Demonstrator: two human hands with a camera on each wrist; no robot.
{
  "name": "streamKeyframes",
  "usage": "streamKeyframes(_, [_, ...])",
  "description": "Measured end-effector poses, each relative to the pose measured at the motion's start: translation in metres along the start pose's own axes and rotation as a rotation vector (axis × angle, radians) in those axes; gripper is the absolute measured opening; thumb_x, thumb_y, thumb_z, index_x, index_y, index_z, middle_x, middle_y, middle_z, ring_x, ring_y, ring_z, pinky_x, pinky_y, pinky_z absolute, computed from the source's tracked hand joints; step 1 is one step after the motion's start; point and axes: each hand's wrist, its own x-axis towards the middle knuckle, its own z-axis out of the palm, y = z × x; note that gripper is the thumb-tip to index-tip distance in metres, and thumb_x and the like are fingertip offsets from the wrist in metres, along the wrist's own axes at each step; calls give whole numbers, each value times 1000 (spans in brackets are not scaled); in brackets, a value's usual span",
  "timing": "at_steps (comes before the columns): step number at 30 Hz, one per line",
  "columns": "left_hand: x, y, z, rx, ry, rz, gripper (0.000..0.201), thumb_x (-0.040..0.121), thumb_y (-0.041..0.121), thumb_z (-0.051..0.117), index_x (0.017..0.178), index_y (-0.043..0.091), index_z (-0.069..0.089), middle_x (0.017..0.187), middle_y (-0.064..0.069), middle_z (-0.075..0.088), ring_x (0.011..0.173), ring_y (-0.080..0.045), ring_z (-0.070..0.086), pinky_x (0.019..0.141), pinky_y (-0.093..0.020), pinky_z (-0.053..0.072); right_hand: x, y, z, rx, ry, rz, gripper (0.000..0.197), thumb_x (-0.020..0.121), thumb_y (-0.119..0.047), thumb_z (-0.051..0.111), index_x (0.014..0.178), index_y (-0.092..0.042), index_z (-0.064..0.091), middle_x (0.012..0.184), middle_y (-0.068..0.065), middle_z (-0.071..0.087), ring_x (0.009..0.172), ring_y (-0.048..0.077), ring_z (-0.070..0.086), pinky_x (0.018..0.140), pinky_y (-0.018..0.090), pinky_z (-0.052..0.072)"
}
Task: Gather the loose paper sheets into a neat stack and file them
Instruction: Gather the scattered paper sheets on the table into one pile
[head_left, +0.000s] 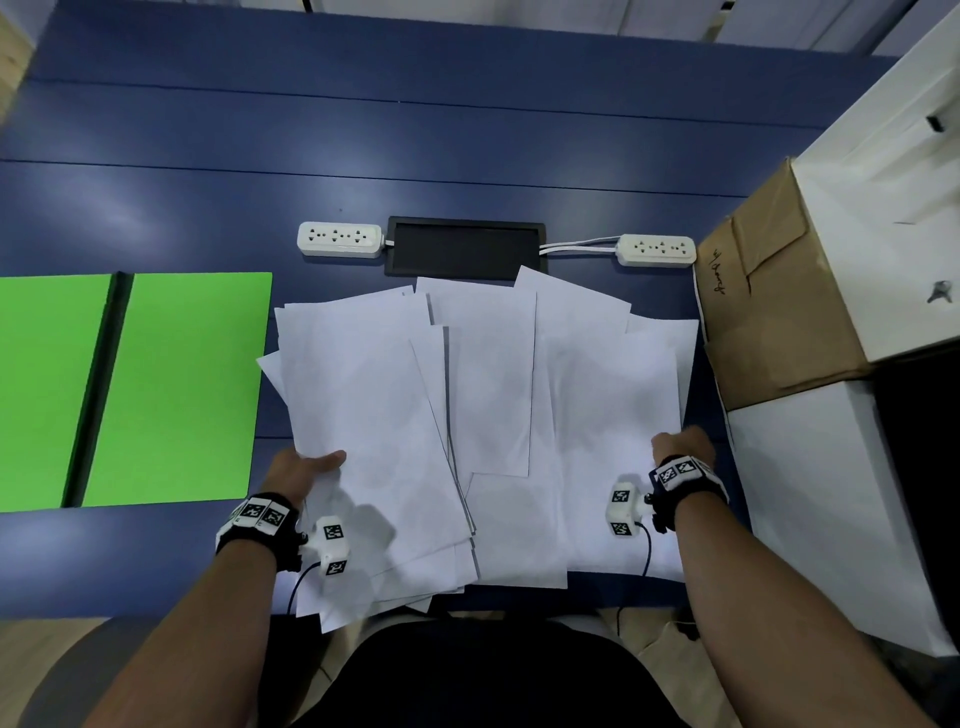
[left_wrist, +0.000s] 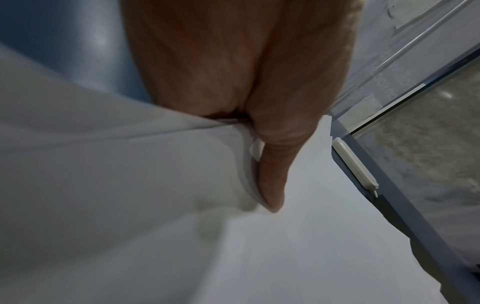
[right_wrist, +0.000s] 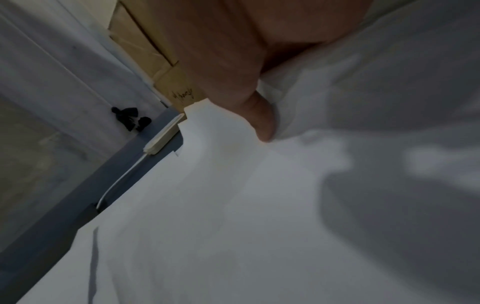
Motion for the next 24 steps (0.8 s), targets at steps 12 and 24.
streamKeyframes(12, [-1,1,2,-24,10,20,12,83,-2,78,89,6,71,92,-15,73,77,-27,68,73,-34,54,-45,-13,-68,-8,285,-264,18,89,-11,60,104,-2,64,108,27,68,101,45,65,81,48,54])
streamKeyframes(24, [3,-4,-2,18,21,25,24,83,6,82,104,3,72,98,-15,75,94,-34,70,95,-49,55,-98,-59,-138,172,550,-355,28,95,-19,59,107,7,61,110,33,65,105,47,62,86,50,49])
